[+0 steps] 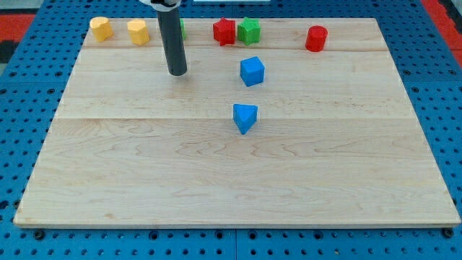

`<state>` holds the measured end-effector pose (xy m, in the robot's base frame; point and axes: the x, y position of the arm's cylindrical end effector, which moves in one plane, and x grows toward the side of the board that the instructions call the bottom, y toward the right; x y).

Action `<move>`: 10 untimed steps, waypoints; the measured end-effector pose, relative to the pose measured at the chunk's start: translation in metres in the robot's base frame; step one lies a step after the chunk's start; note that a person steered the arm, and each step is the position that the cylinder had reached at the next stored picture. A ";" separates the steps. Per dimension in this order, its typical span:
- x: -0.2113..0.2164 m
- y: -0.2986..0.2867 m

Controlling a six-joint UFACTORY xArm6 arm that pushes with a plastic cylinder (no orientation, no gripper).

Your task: Place the blue cube diagonally to the blue triangle

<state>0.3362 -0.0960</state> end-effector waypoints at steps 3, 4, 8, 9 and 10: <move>0.000 0.000; 0.000 0.001; 0.019 0.096; 0.010 0.129; 0.002 0.129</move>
